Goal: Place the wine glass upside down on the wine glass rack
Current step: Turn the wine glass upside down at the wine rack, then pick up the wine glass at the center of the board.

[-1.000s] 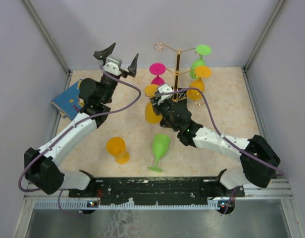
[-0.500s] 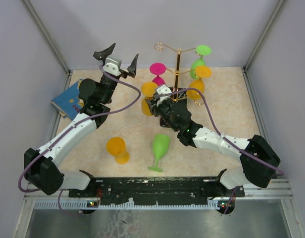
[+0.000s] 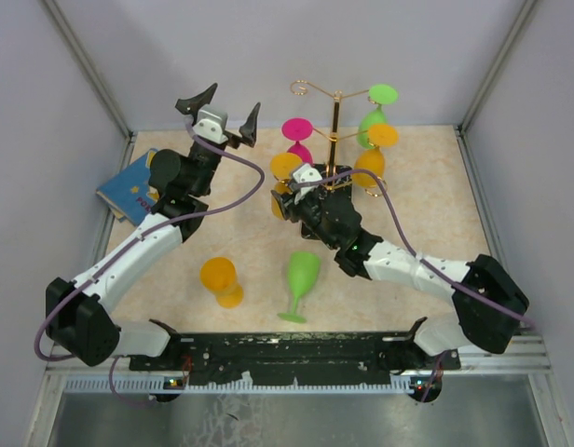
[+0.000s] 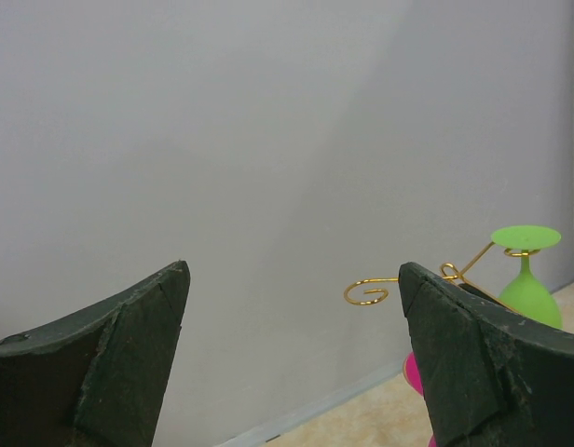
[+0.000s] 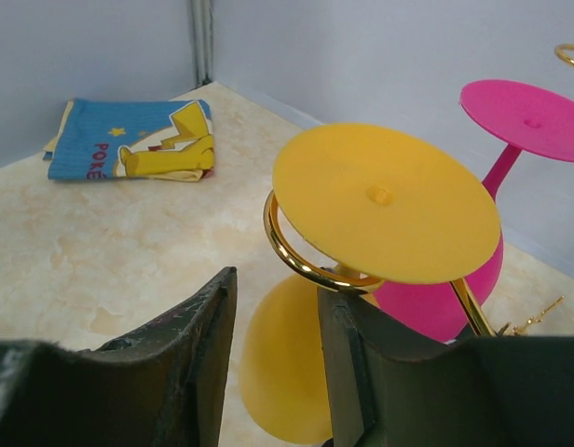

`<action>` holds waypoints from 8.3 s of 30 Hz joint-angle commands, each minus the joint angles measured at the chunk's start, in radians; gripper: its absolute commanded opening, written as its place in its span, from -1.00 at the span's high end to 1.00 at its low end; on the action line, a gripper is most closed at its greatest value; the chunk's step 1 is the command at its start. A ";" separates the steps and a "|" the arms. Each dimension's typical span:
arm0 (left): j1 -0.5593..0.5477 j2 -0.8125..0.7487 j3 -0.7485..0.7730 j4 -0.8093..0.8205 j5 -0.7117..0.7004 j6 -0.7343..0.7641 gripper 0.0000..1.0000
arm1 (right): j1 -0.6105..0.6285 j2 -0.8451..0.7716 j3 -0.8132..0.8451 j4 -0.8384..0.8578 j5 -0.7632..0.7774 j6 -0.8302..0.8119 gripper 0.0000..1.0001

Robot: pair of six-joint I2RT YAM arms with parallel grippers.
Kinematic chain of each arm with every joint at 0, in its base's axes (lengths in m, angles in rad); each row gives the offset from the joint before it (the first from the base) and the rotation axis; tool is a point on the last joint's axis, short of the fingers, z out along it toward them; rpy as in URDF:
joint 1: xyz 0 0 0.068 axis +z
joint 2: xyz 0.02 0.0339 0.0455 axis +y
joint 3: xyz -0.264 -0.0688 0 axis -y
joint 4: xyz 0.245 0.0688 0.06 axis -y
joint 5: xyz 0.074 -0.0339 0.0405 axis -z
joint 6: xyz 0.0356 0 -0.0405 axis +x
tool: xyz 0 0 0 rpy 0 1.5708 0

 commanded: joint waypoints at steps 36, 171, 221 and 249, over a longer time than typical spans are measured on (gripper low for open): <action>0.005 -0.141 0.101 -0.598 -0.350 -0.213 -0.93 | -0.048 -0.045 0.656 -0.755 0.442 0.050 -0.15; -0.815 0.232 -0.057 -1.397 -0.035 -0.363 0.40 | -0.348 -0.312 0.605 -1.004 0.296 0.198 -0.32; -0.532 0.049 0.469 -0.969 0.685 -0.385 1.00 | -0.469 -0.128 0.831 -0.909 0.416 0.011 -0.40; -0.153 0.052 0.372 -0.248 0.565 -0.781 1.00 | -0.546 -0.240 0.653 -0.851 0.543 -0.055 -0.49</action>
